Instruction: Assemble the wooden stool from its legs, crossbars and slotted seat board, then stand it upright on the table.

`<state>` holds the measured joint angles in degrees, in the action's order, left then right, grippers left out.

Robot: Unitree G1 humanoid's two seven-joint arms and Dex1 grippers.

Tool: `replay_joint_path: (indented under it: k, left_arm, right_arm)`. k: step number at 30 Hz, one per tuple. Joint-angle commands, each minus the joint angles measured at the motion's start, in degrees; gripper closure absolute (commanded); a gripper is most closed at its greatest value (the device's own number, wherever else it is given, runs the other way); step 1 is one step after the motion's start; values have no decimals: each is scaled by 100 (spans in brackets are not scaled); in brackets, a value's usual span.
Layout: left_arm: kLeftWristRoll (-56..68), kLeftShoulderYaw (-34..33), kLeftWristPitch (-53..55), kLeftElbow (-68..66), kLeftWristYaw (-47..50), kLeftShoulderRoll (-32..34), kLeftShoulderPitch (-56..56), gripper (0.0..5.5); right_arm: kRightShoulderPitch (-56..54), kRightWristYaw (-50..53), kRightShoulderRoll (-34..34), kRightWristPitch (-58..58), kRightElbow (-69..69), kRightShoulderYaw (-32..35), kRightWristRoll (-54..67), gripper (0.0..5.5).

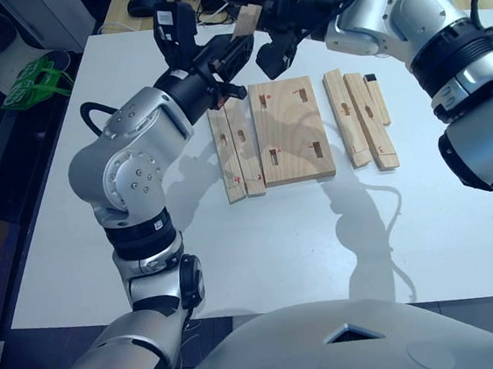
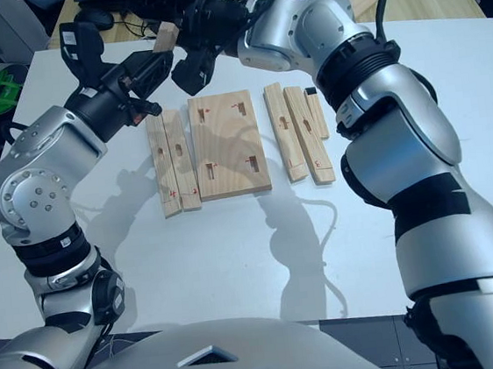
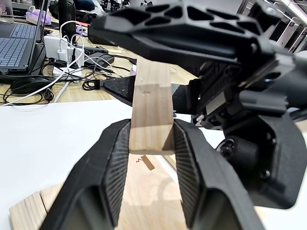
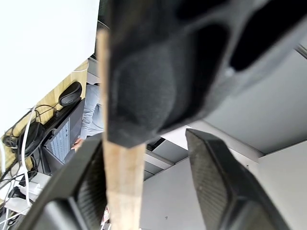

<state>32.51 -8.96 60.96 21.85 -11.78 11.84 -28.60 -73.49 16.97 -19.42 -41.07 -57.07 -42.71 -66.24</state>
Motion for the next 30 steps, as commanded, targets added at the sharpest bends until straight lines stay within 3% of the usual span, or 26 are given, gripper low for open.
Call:
replay_joint_path:
  k: [1,8,17,23,30]
  left_arm:
    - [-6,-59,22,-30,107,27,-85,419]
    - [61,-55,-5,-19,155,9,-72,419]
    - [216,-94,1,15,160,-44,-162,419]
    - [210,-45,-398,32,-50,79,-152,295]
    - [286,-326,-1066,-159,-673,515,-152,198]
  right_arm:
    - [-145,9,-48,-115,4,-7,164,379]
    - [-108,42,-92,-167,-15,69,320,494]
    - [1,97,-128,-190,28,144,495,494]
    - [17,176,-268,-78,11,210,593,512]
    - [483,67,-999,316,-113,755,1158,512]
